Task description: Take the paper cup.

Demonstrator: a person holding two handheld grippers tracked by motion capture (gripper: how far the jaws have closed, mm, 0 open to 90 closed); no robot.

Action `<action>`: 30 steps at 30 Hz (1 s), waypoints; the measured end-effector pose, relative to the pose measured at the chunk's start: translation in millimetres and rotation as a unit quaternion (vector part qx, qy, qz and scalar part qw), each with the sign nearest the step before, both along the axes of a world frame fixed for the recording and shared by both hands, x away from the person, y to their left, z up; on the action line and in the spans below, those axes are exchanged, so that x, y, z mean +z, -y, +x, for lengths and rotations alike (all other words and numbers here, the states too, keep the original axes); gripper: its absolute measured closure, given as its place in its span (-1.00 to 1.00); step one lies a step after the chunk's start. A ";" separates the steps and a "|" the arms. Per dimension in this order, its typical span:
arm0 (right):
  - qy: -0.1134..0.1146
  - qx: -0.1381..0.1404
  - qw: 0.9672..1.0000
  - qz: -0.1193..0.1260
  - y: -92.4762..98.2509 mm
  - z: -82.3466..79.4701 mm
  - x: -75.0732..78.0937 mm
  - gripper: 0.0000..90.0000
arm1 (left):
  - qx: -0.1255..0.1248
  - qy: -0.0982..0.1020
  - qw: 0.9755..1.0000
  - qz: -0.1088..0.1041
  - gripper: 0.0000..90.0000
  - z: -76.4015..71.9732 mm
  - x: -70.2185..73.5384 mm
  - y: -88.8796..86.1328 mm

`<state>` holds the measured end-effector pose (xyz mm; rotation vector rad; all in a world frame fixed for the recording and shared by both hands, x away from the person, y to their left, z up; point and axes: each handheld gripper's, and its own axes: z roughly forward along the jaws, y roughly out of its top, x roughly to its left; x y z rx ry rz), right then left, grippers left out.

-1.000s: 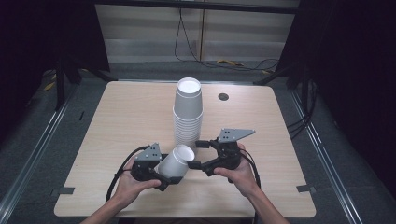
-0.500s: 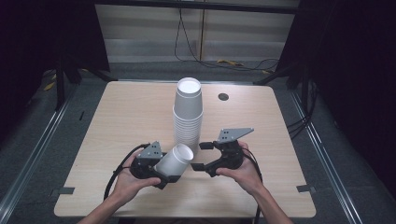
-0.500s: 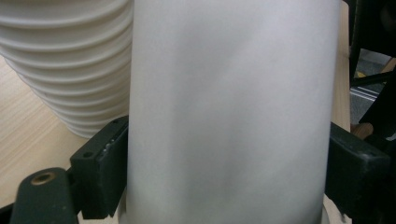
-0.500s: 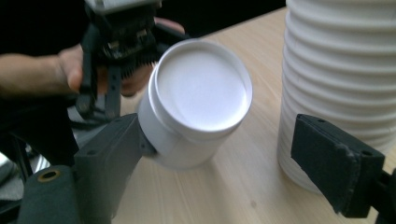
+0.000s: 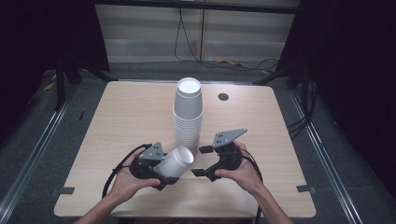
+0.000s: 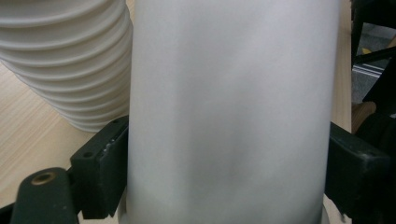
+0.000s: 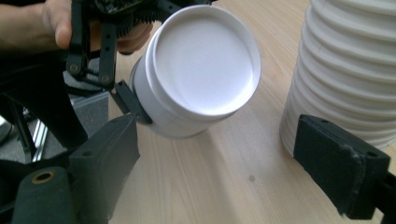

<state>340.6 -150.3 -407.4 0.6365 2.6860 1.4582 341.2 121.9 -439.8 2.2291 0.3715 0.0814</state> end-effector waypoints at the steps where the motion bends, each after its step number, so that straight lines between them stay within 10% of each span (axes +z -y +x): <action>1: -0.001 0.003 1.000 -0.003 0.2 -0.5 0.7 -0.69 | 0.000 -0.001 1.000 0.001 -0.68 -0.1 0.8 0.0; 30: 0.009 0.021 0.993 -0.118 3.7 -7.4 -0.6 -0.67 | -0.043 0.009 0.995 0.085 -0.67 7.0 1.6 33.2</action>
